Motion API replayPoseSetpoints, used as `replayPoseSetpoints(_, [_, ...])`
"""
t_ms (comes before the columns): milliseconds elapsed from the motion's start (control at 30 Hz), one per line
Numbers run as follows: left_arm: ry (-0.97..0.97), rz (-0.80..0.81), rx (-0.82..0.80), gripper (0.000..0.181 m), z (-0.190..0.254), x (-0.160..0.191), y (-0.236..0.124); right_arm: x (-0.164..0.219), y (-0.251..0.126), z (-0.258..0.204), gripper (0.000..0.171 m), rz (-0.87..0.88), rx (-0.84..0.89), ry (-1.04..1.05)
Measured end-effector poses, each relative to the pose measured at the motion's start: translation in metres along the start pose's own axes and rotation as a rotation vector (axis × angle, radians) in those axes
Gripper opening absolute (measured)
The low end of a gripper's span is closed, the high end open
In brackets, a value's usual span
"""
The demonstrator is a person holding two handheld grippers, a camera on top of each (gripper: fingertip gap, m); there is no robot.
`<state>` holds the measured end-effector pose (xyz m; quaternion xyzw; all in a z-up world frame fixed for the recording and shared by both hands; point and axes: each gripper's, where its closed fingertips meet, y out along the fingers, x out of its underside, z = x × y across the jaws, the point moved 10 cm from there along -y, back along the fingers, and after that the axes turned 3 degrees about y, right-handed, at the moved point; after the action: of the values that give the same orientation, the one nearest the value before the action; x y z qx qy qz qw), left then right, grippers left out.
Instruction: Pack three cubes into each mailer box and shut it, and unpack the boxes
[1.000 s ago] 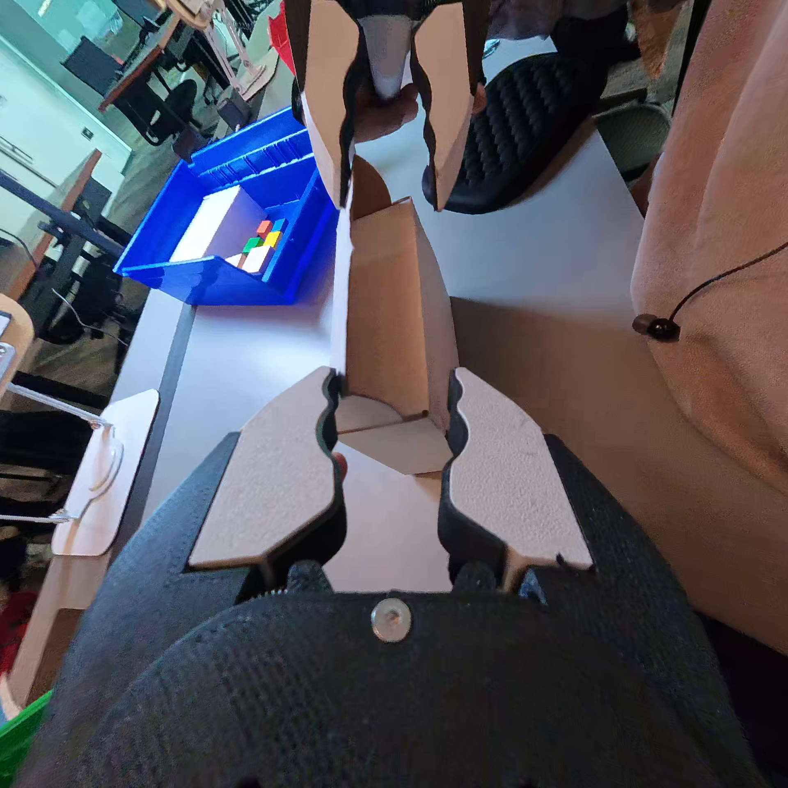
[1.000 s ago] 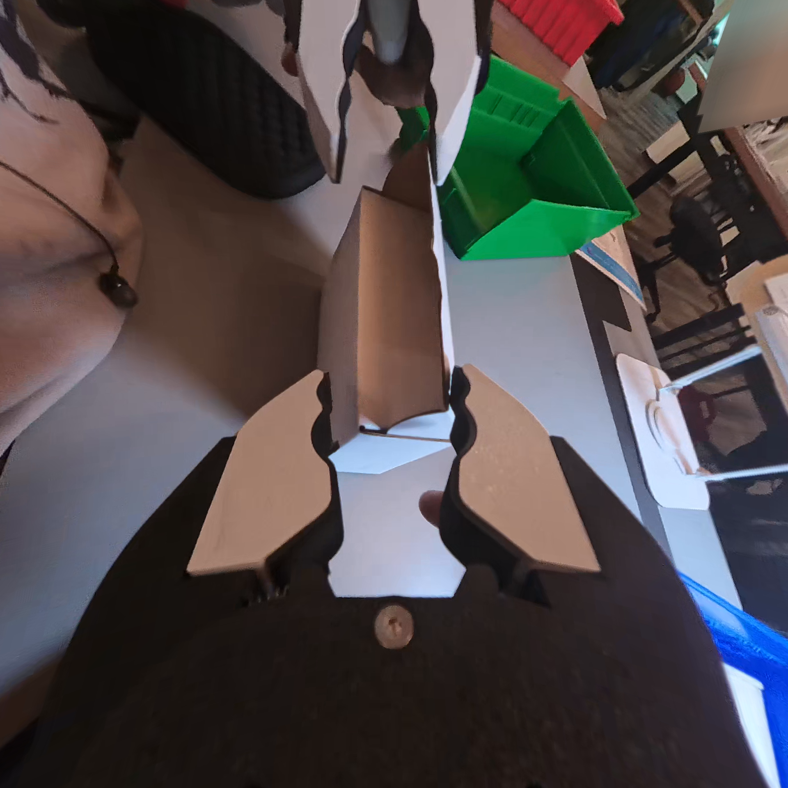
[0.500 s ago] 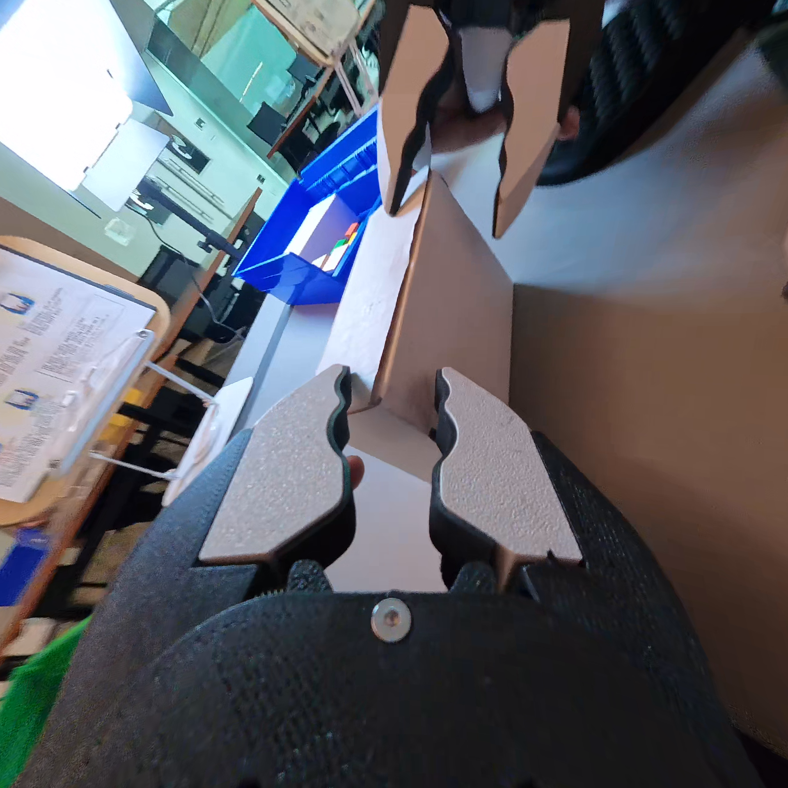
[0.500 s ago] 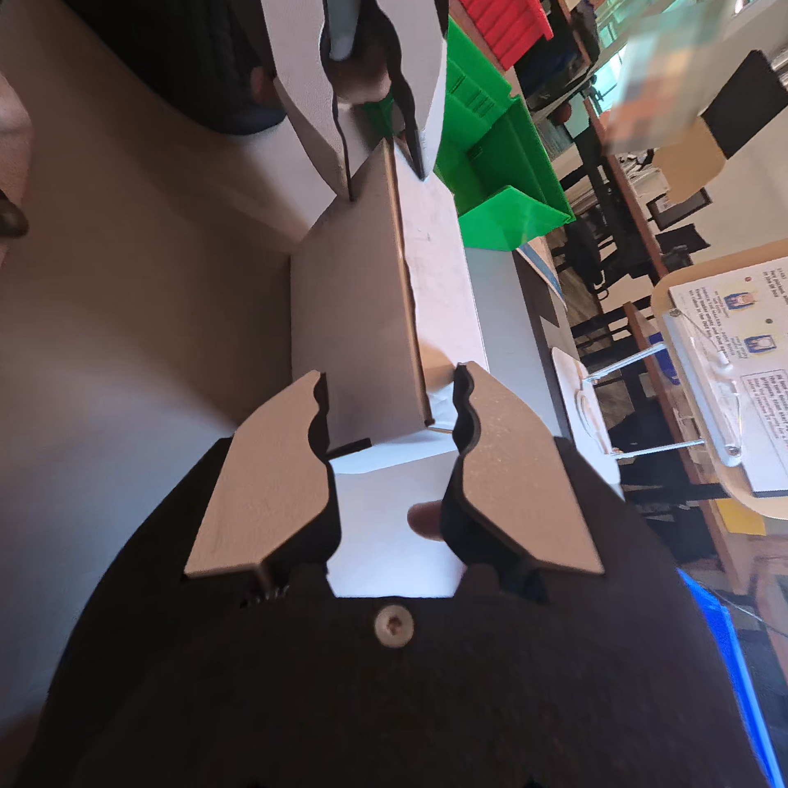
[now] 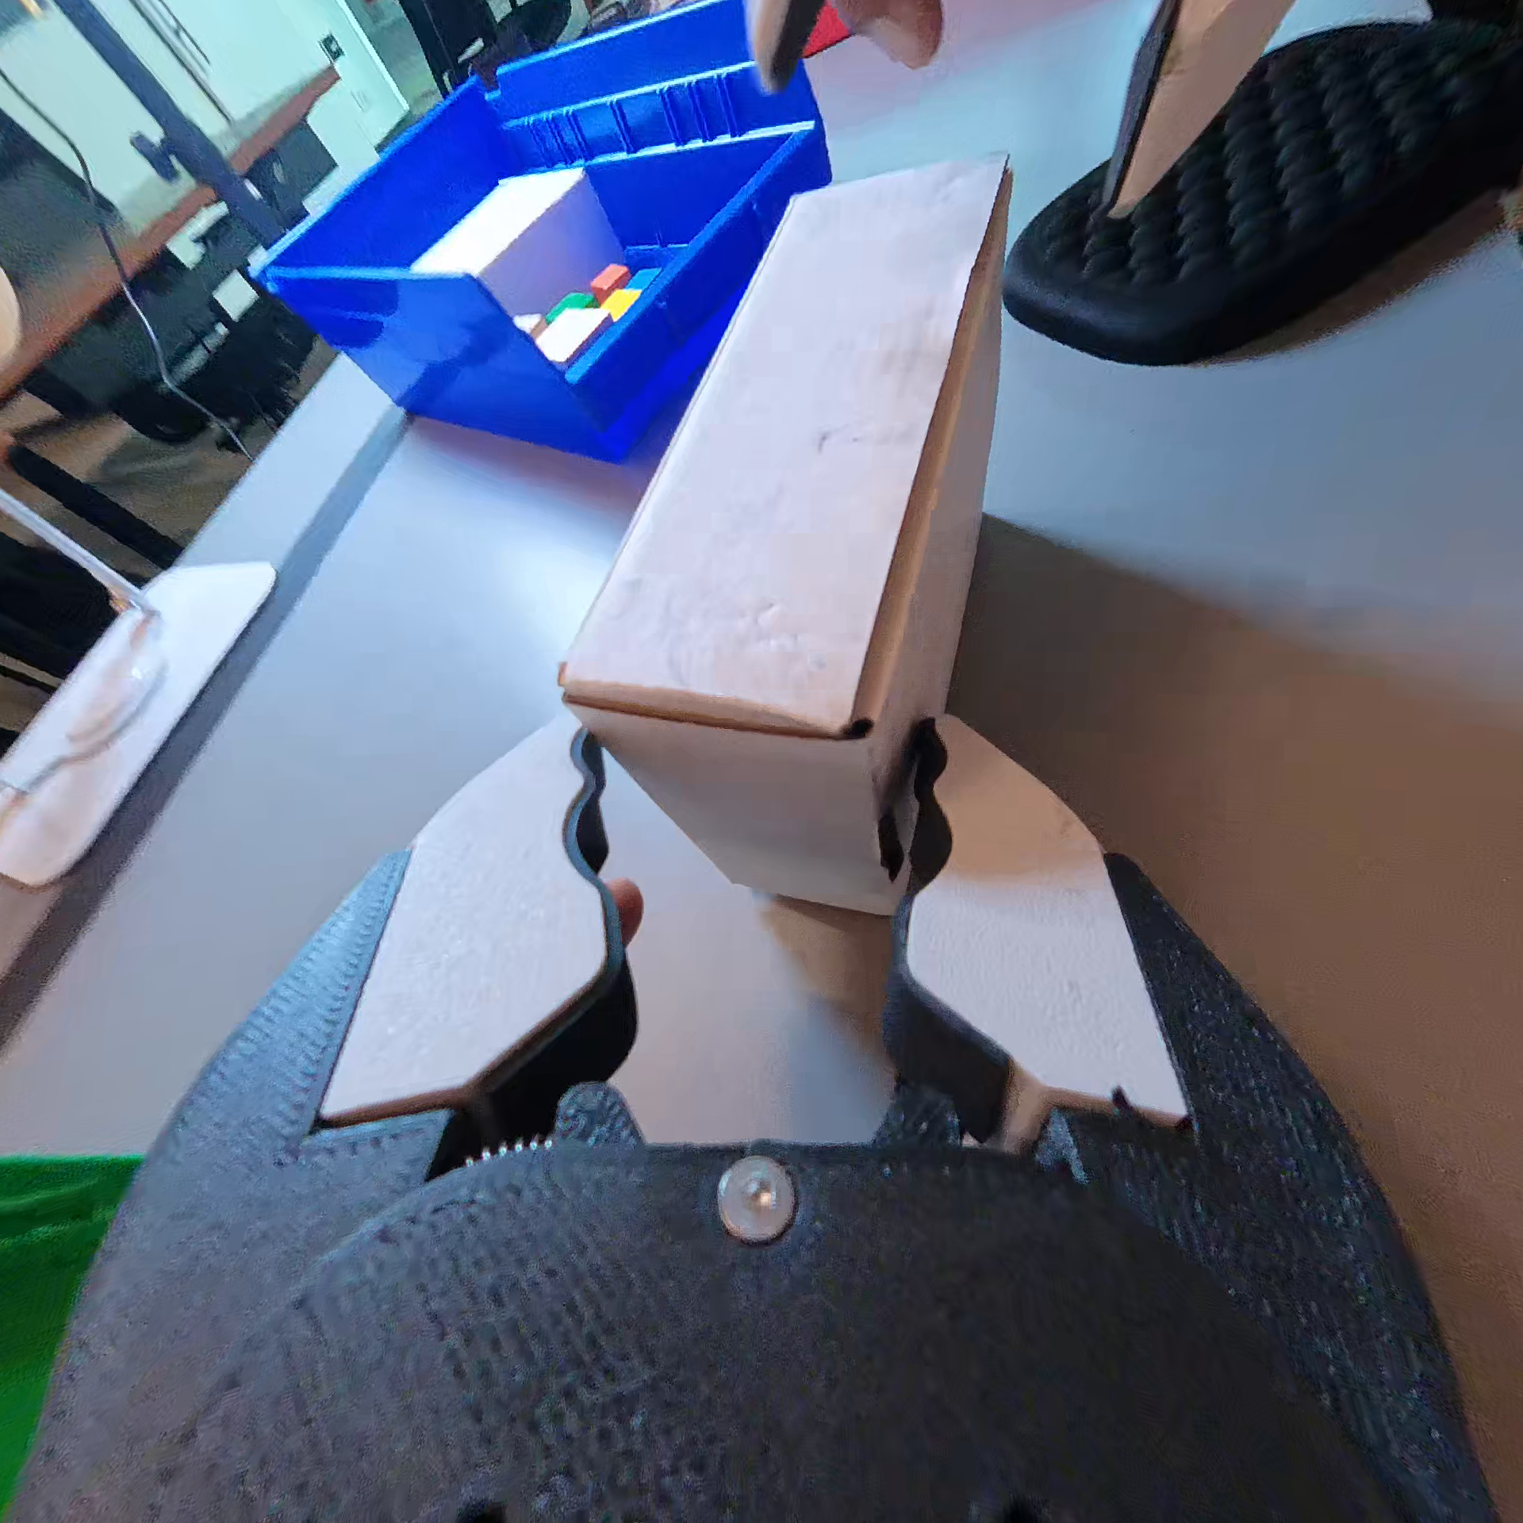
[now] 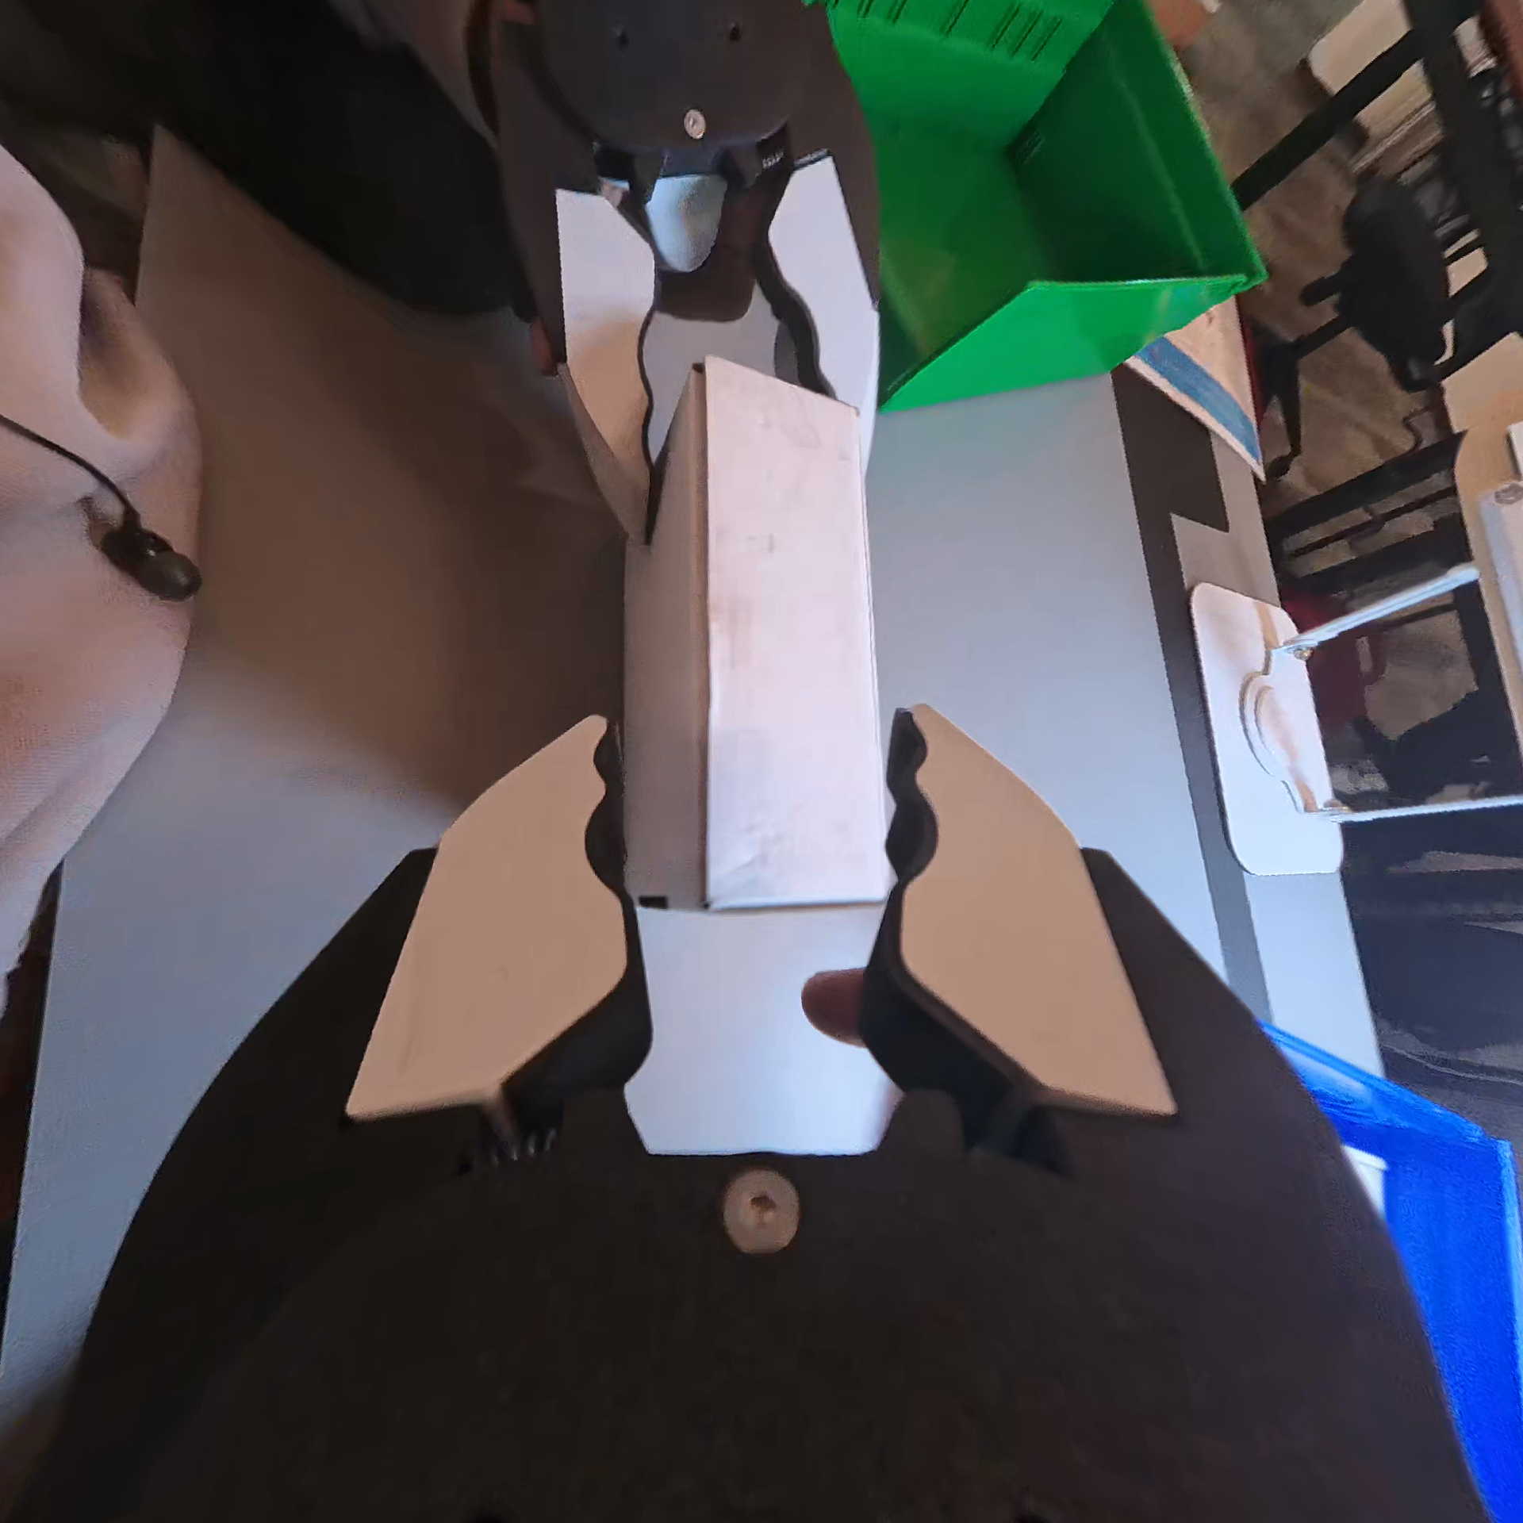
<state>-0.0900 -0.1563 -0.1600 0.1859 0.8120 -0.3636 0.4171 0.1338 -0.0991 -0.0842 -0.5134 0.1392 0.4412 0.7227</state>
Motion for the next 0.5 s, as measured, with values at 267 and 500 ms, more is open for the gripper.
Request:
replayPoseSetpoints(267, [0.368,0.047,-0.180,0.070,0.028,-0.034,0.005,-0.009,0.029,-0.012,0.065,-0.314,0.107,-0.220])
replayPoseSetpoints(500, [0.193,0.174,-0.300,0.080,0.006,-0.038,-0.017,-0.018,0.000,0.005,0.064,-0.364,0.264,-0.318])
